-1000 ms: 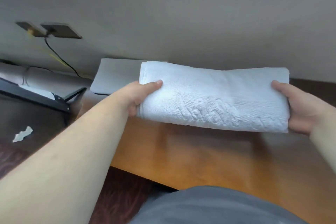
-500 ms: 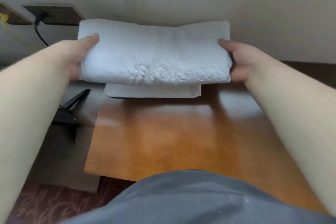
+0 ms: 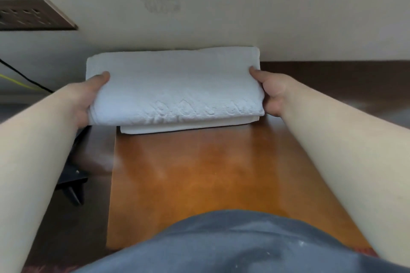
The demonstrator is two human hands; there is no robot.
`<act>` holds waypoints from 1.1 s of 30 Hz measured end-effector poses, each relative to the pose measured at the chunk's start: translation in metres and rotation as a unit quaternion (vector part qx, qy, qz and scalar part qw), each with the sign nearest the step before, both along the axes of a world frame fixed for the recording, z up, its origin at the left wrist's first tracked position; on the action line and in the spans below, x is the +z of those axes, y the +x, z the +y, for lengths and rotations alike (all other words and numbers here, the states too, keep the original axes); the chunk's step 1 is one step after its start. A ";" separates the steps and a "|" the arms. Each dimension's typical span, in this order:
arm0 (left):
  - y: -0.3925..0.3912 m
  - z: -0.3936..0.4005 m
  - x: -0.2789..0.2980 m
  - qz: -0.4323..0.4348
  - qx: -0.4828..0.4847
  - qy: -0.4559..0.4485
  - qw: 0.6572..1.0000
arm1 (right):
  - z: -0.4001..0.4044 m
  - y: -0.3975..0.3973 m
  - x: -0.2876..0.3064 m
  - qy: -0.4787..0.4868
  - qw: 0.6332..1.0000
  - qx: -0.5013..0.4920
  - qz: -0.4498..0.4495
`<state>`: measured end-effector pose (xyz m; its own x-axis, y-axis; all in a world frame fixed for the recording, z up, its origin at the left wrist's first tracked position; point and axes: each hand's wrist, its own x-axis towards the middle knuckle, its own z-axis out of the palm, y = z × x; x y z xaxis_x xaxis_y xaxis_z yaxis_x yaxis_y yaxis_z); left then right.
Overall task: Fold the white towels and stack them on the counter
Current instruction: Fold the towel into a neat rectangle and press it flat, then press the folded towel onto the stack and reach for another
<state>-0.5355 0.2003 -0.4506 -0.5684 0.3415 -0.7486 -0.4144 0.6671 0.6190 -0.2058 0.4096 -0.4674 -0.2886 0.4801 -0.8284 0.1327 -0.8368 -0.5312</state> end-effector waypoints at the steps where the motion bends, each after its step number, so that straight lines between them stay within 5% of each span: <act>1: 0.001 0.001 -0.003 -0.006 -0.003 -0.003 1.000 | 0.001 0.001 -0.002 0.010 1.000 0.002 -0.012; 11: -0.001 0.008 -0.011 -0.038 -0.037 -0.047 0.997 | 0.000 0.013 -0.011 0.091 0.993 -0.002 -0.073; 14: 0.004 0.011 -0.016 -0.012 -0.034 -0.071 0.997 | -0.002 0.008 -0.007 0.168 0.970 0.055 -0.168; 17: 0.005 0.017 -0.013 0.167 -0.082 -0.175 0.967 | -0.006 0.006 -0.006 0.312 0.894 0.120 -0.297; 19: 0.016 0.017 -0.004 0.303 -0.111 -0.154 0.934 | -0.016 0.004 0.000 0.416 0.844 0.127 -0.315; 22: 0.058 0.018 0.008 0.543 -0.206 -0.042 0.813 | -0.038 -0.013 0.011 0.613 0.685 0.248 -0.306; 24: 0.088 0.031 0.002 0.587 -0.350 -0.013 0.730 | -0.043 -0.026 0.010 0.638 0.603 0.382 -0.290; 25: 0.099 0.039 -0.002 0.565 -0.401 -0.035 0.720 | -0.042 -0.028 0.007 0.613 0.590 0.430 -0.301; 28: 0.101 0.053 -0.018 0.487 -0.441 -0.125 0.743 | -0.031 -0.022 -0.006 0.528 0.612 0.472 -0.353; 33: 0.088 0.060 -0.028 0.488 -0.476 -0.119 0.722 | -0.036 -0.018 -0.019 0.510 0.644 0.443 -0.360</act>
